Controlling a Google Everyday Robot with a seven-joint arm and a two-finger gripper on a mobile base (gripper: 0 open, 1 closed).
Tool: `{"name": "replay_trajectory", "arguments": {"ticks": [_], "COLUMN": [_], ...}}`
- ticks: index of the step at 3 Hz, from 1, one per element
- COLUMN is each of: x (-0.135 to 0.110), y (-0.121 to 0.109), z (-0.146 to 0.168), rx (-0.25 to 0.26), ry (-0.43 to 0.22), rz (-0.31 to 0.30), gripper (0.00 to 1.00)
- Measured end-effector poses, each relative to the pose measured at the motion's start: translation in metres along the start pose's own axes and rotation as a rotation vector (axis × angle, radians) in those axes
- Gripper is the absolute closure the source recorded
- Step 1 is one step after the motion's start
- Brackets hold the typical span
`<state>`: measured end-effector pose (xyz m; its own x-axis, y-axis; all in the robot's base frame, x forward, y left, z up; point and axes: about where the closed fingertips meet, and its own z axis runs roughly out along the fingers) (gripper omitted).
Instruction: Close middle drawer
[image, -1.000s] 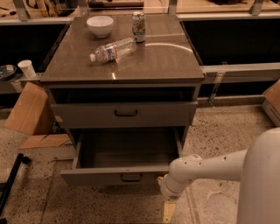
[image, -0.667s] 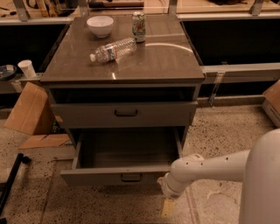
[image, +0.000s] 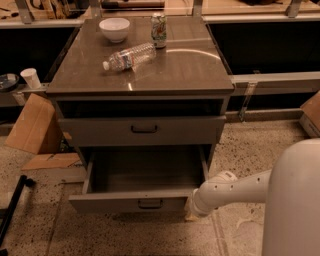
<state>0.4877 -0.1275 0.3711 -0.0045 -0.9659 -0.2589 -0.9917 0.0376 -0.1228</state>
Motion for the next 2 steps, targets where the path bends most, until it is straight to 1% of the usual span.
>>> {"name": "replay_trajectory", "arguments": {"ticks": [1, 2], "x": [0.006, 0.013], "y": [-0.015, -0.039], "z": [0.005, 0.012], "rx": [0.031, 0.074], "ry": [0.015, 0.022], "rz": [0.004, 0.013], "gripper": [0.89, 1.00]}}
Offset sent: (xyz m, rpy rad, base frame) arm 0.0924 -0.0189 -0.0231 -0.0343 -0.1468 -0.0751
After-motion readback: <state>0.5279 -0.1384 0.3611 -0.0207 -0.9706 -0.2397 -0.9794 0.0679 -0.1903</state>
